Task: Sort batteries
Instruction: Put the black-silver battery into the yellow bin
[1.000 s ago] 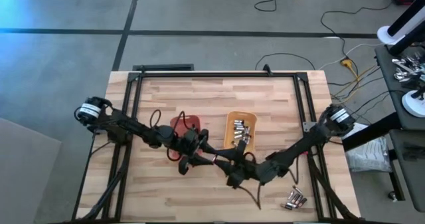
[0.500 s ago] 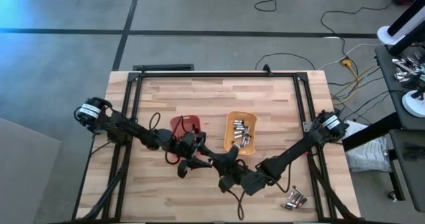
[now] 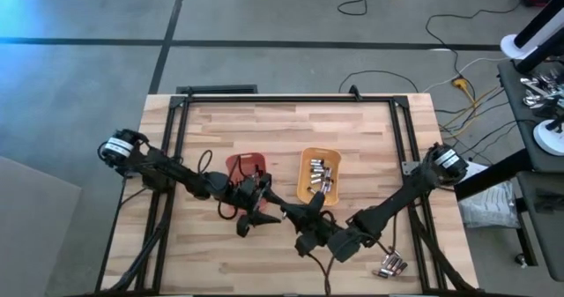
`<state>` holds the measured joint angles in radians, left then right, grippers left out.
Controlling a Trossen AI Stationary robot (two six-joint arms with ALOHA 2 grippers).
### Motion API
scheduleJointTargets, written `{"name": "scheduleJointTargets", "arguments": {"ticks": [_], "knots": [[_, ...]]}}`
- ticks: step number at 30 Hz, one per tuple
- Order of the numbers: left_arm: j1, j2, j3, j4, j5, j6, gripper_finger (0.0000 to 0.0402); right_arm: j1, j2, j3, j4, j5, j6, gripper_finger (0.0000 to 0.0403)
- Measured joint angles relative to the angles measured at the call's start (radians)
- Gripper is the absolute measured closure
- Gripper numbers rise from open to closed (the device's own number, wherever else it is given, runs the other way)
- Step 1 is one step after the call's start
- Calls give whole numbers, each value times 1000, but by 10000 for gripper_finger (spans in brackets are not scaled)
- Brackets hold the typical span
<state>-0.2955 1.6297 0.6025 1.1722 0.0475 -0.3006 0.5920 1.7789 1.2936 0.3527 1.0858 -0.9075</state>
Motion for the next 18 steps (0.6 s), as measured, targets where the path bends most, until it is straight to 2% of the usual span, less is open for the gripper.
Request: {"name": "scheduleJointTargets", "arguments": {"ticks": [3,5,7,8,10,13,16,18], "knots": [[-6,-57,-2,-84,-7,9,147,8,-24,58,-217,-5,99,374],[-20,-111,-2,-203,-16,18,141,8,-45,105,-399,-23,227,374],[-57,-158,-1,-316,-93,53,141,2,-77,155,-619,-82,399,374],[-85,-178,-1,-368,-179,78,142,-11,-90,183,-732,-138,504,374],[-154,-187,10,-422,-419,135,147,-56,-114,231,-953,-295,731,374],[-261,-145,15,-423,-800,176,156,-160,-133,255,-1166,-481,995,370],[-349,-53,36,-372,-1110,183,163,-264,-139,237,-1290,-536,1138,368],[-377,17,59,-353,-1244,173,166,-334,-131,217,-1348,-569,1197,370]]}}
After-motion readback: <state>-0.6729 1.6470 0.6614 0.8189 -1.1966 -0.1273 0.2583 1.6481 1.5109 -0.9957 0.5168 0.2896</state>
